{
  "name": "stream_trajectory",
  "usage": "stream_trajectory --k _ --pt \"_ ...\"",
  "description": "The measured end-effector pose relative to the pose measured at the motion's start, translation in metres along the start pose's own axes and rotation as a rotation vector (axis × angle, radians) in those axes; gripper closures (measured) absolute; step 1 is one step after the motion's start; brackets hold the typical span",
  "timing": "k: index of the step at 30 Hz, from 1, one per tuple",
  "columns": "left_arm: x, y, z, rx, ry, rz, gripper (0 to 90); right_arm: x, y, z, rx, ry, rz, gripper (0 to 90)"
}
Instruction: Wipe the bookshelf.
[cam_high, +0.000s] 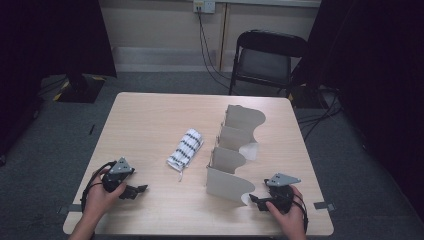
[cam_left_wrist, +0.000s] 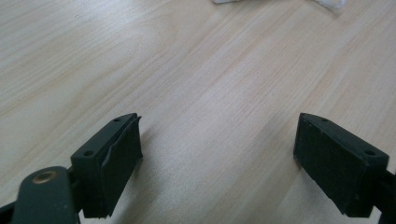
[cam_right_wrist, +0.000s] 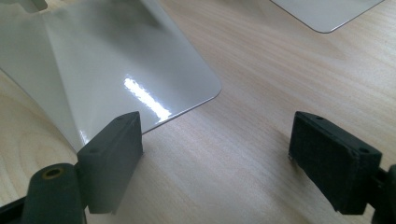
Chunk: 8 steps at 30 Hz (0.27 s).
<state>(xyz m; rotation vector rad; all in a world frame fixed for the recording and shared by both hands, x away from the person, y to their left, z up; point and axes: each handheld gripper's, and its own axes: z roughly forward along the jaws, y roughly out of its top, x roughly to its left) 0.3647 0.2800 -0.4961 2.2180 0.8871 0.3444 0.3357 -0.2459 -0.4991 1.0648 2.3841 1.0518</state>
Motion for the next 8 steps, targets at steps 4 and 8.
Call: stream_trajectory --k 4,8 --pt "-0.0003 -0.0015 0.0 -0.014 0.01 0.006 14.4 0.0 0.0 0.0 0.0 0.0 0.0 16.4" --pt "-0.0005 -0.0044 0.0002 -0.03 -0.001 0.008 12.7 0.0001 0.0 -0.0001 0.002 -0.001 0.002 16.4"
